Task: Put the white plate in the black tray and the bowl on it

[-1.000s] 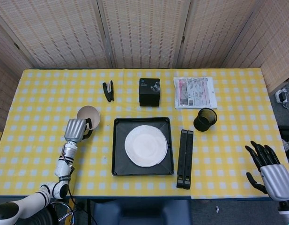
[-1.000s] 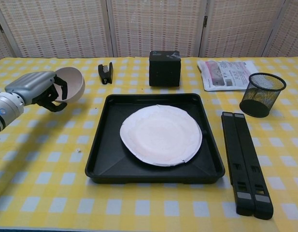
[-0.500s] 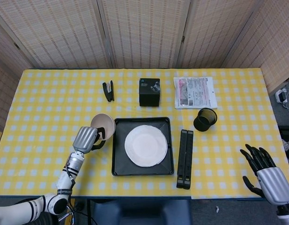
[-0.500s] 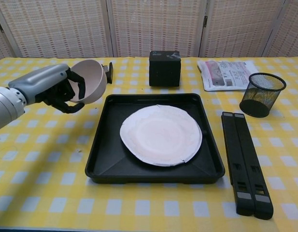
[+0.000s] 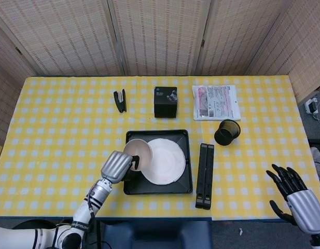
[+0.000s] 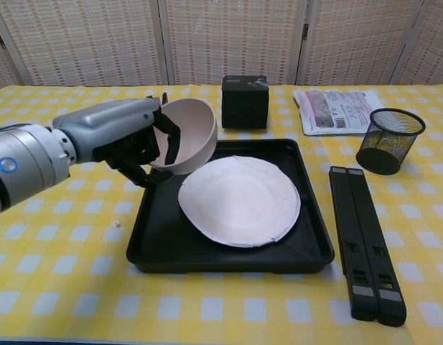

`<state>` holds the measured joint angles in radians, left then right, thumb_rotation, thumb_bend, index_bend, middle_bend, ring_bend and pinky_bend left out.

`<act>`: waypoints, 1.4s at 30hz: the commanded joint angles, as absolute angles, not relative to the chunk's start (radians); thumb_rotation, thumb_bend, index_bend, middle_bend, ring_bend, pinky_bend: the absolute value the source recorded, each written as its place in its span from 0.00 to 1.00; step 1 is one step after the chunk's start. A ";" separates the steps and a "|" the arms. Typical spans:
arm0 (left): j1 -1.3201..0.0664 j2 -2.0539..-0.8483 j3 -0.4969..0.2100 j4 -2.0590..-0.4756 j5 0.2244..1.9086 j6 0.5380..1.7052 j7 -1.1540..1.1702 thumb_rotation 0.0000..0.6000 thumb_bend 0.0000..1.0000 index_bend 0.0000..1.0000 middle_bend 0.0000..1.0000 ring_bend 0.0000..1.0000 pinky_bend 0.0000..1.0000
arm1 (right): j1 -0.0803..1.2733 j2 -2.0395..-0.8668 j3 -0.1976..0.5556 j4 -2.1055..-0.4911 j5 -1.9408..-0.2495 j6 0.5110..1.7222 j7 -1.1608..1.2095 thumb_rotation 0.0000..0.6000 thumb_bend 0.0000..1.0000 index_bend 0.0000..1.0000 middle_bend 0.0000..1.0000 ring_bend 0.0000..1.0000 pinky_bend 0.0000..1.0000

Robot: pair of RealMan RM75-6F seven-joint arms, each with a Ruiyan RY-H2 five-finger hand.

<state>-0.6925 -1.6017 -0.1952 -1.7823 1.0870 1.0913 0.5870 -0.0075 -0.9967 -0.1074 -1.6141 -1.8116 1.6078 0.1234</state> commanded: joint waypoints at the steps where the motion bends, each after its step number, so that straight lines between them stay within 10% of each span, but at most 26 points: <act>1: -0.735 -1.657 -0.200 -1.752 1.053 1.078 0.636 1.00 0.49 0.68 1.00 1.00 1.00 | -0.009 -0.995 -0.108 -1.612 -1.812 1.611 0.126 1.00 0.43 0.00 0.00 0.00 0.00; 42: -0.947 -1.898 -0.202 -1.397 0.961 0.970 0.715 1.00 0.49 0.69 1.00 1.00 1.00 | -0.055 -0.976 -0.084 -1.584 -1.713 1.634 0.173 1.00 0.43 0.00 0.00 0.00 0.00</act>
<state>-0.9461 -1.8988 -0.2044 -1.3981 0.9575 0.9698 0.7160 -0.0554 -0.9765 -0.0844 -1.5846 -1.7133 1.6344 0.1731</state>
